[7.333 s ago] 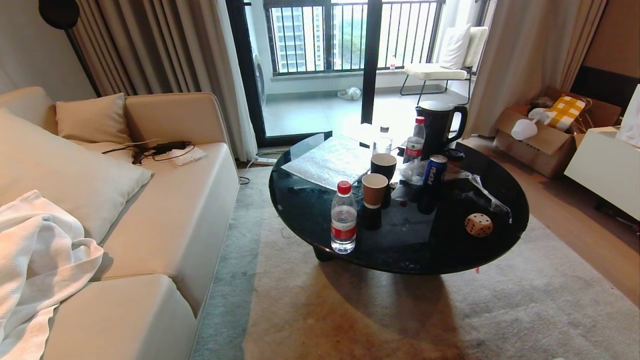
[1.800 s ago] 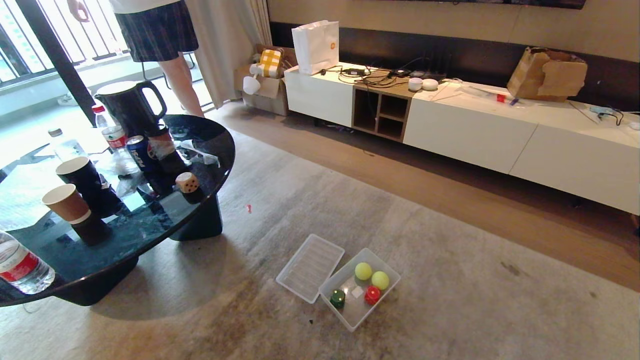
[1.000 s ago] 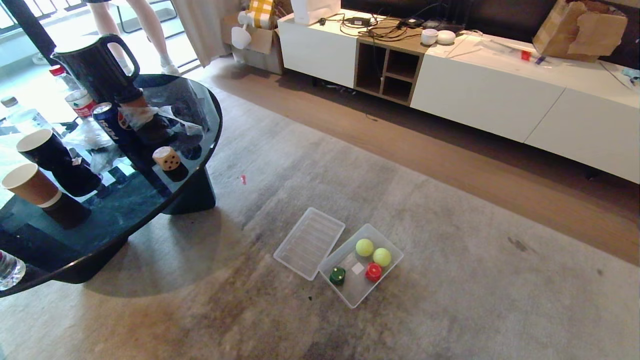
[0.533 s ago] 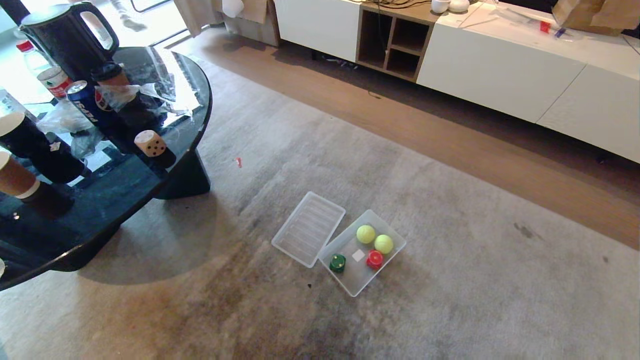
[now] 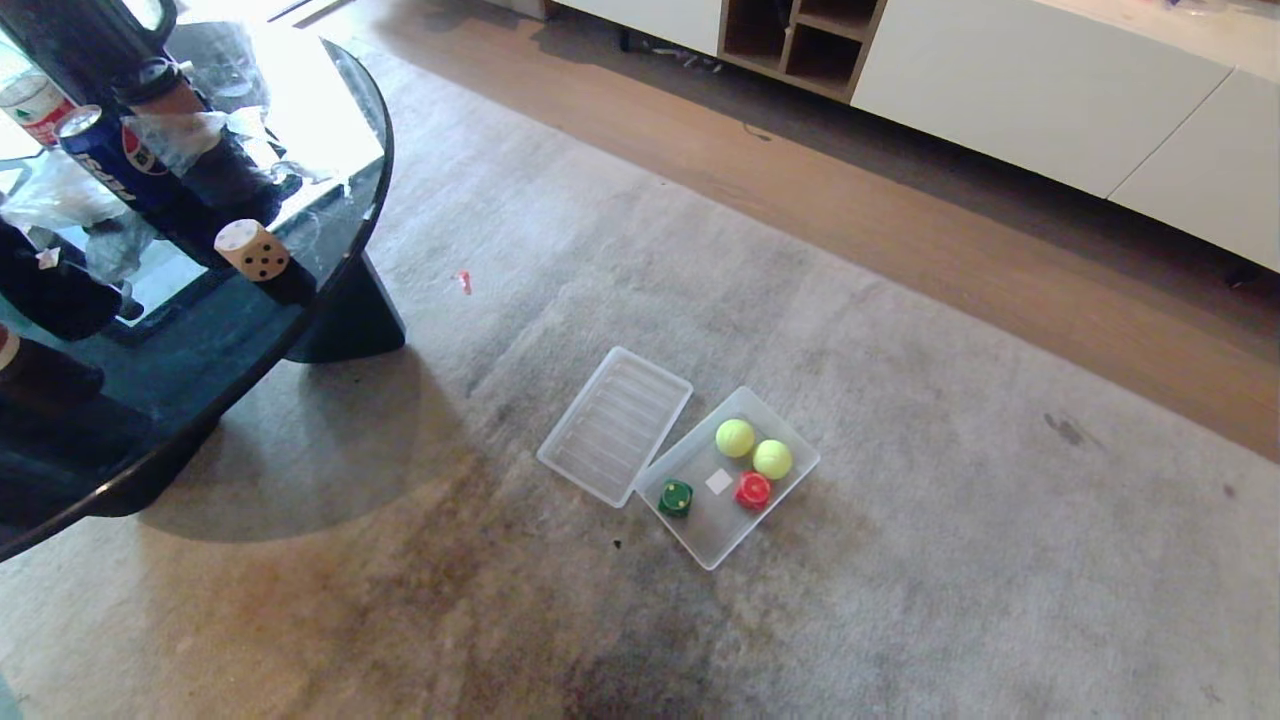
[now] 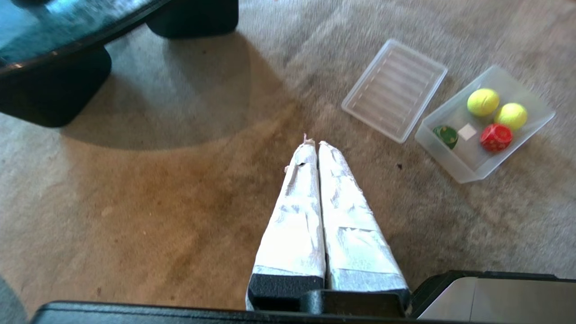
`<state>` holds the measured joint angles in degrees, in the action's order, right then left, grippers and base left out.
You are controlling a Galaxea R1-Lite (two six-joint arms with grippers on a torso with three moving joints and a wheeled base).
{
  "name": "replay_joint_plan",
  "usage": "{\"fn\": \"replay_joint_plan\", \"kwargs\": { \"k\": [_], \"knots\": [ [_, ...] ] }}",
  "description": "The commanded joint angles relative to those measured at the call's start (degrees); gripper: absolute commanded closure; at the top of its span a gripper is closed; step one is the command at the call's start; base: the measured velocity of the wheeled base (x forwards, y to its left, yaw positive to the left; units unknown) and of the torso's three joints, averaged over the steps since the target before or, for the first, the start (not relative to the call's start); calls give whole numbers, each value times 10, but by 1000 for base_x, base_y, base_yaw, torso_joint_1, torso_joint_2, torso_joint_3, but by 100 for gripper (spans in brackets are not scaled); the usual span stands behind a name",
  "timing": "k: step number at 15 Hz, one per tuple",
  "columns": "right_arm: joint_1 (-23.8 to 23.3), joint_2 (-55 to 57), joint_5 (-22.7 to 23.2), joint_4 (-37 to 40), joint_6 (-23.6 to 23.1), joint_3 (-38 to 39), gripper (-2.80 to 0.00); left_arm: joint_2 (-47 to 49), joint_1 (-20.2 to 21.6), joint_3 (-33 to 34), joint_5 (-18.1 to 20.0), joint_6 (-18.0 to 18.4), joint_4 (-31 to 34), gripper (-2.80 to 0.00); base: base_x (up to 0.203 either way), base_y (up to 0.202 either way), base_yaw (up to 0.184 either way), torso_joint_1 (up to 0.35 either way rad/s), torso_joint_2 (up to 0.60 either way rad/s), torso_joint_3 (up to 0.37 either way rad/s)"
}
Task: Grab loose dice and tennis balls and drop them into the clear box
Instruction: Put the toys in the box
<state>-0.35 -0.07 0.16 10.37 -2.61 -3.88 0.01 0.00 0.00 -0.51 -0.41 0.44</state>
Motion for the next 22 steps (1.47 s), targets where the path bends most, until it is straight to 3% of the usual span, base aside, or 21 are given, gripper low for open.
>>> {"fn": "replay_joint_plan", "kwargs": {
  "k": [1,22],
  "knots": [
    [0,0,0,1,0,0,0,0,0,0,0,0,0,0,0,0,0,7,2,-198],
    [0,0,1,1,-1,0,0,0,0,0,0,0,0,0,0,0,0,2,3,-180]
  ]
}}
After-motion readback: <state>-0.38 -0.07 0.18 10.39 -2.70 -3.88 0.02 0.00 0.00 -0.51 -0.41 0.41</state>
